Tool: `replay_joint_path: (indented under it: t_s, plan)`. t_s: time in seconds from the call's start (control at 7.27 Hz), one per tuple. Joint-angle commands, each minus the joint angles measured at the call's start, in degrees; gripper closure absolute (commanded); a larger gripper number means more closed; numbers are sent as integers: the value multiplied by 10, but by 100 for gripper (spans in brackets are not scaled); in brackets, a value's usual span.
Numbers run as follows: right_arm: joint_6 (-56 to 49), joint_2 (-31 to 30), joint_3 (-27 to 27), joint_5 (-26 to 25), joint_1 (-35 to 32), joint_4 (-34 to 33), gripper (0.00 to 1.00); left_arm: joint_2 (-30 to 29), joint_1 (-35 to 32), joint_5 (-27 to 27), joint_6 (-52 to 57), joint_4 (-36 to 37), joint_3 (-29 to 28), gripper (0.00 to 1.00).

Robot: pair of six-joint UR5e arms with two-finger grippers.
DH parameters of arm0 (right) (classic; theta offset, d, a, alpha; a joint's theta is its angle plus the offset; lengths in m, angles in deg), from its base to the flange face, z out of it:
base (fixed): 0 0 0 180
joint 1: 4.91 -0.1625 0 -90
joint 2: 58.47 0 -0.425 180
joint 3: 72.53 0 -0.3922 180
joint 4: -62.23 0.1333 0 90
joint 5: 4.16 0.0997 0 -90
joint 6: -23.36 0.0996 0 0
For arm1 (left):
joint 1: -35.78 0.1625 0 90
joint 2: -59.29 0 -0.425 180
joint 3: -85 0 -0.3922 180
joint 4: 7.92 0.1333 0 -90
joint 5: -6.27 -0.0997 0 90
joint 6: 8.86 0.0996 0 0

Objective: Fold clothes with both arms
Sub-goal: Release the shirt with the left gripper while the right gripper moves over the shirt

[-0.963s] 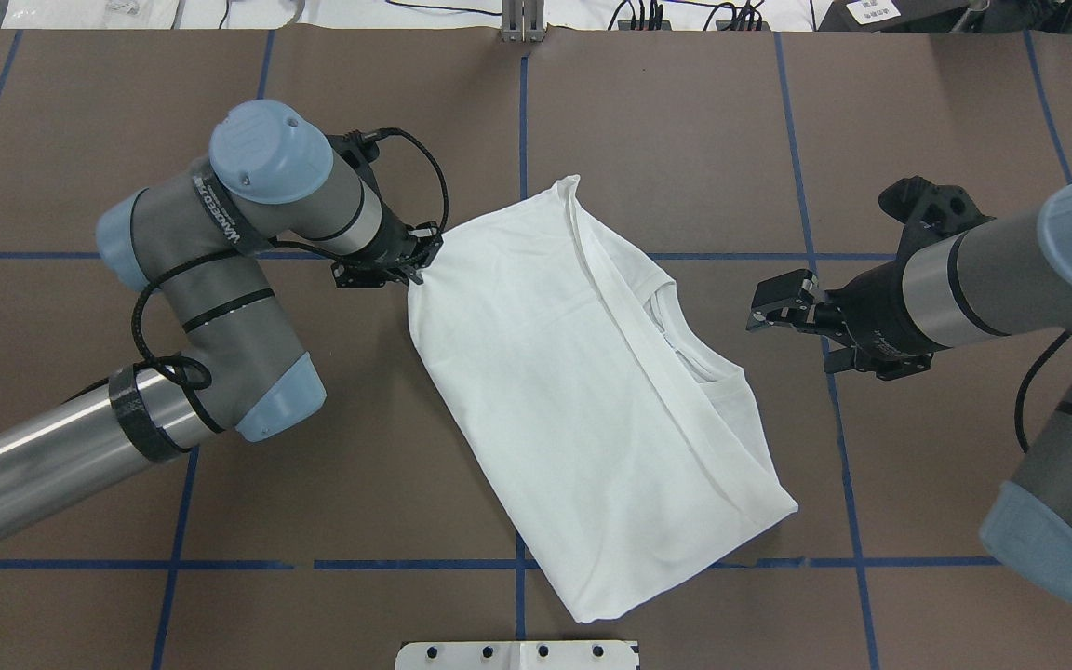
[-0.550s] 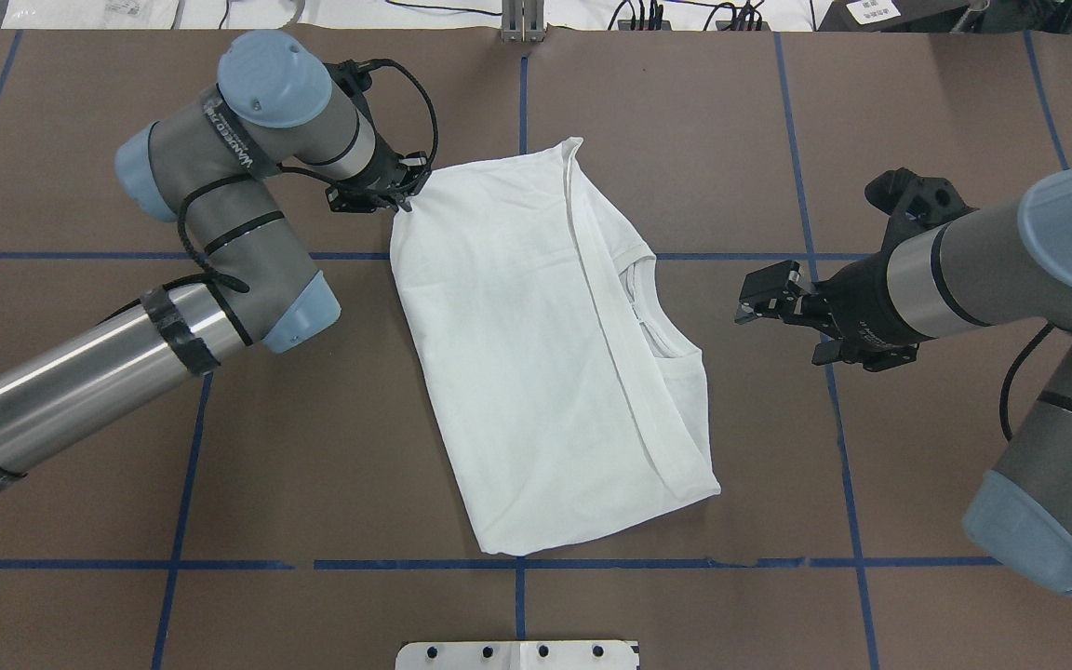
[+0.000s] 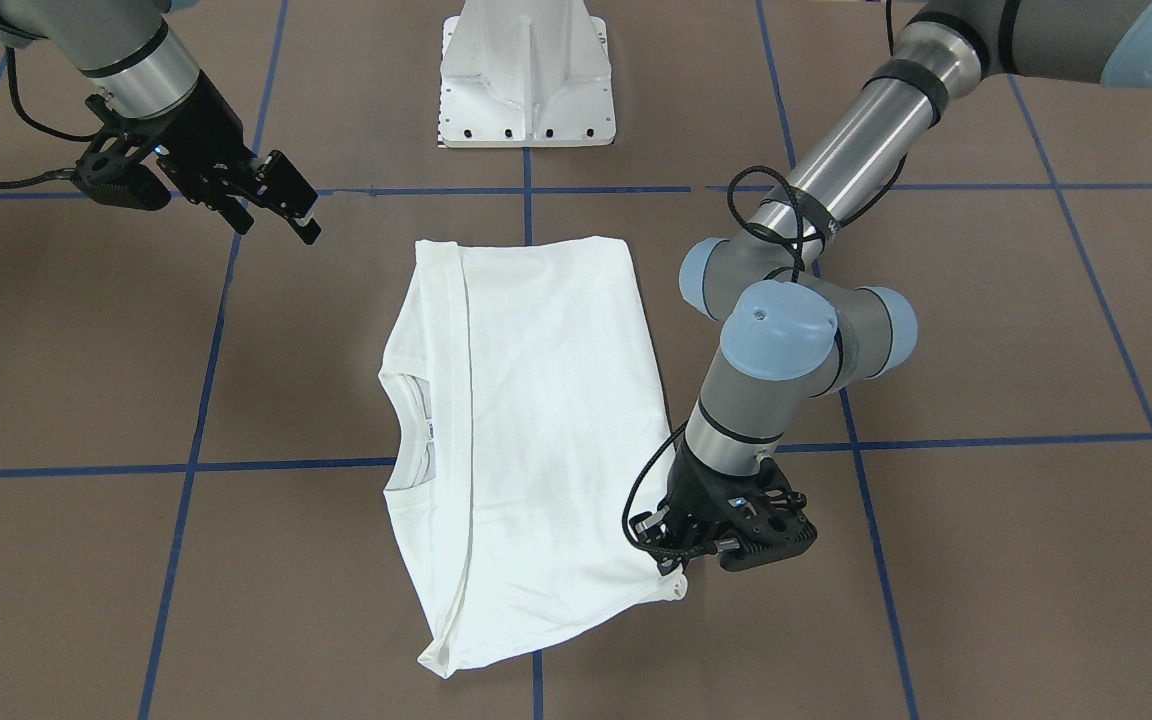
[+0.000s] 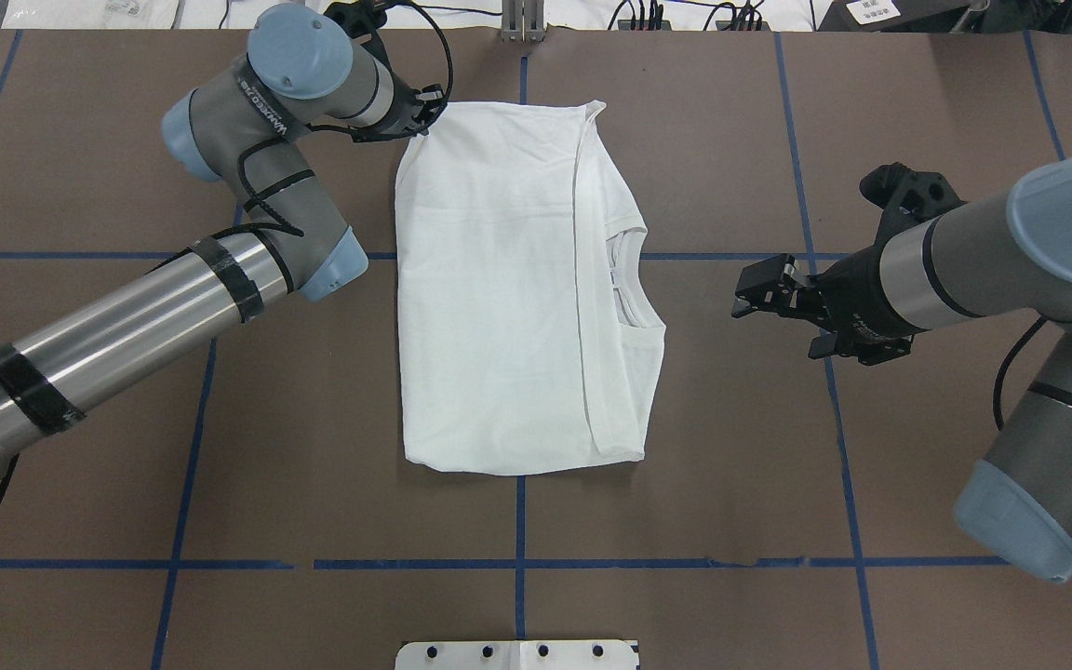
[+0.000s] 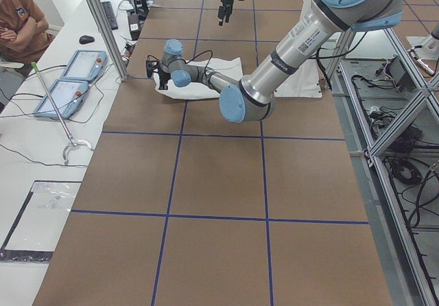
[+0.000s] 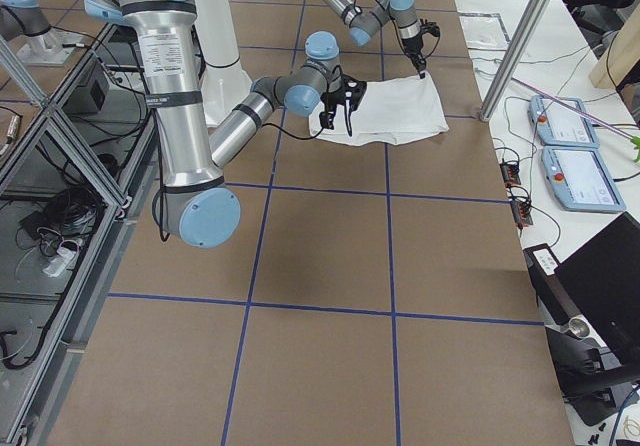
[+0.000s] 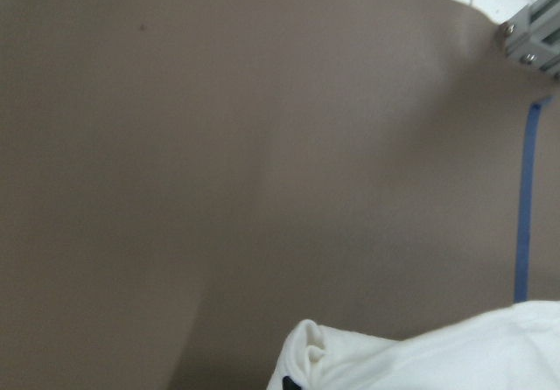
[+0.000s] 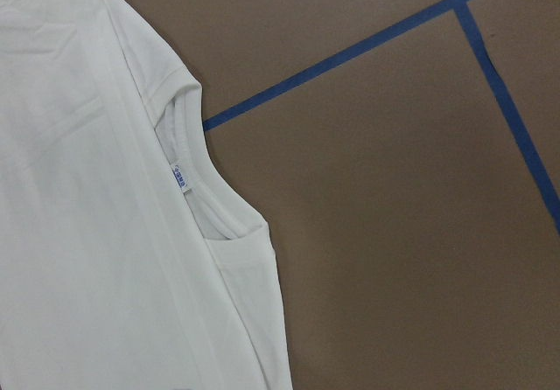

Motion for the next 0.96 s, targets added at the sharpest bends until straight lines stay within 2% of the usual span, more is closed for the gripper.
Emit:
replay_joint_path:
  t_s: [0.0,0.28,0.41,0.55,0.83]
  plan:
    - [-5,1,4,0,-7,0,0,-39,3,-7,0,-50,-51,100]
    - [-7,1,10,0,-12,0,0,-44,3,-28,0,-62,-68,100]
    - [-7,1,11,0,-12,0,0,-44,3,-46,2,-62,-68,15]
    - [-7,4,12,0,-12,0,0,-43,3,-51,3,-62,-67,0]
    - [-7,29,18,-3,-13,-2,0,-43,0,-50,5,-69,-66,0]
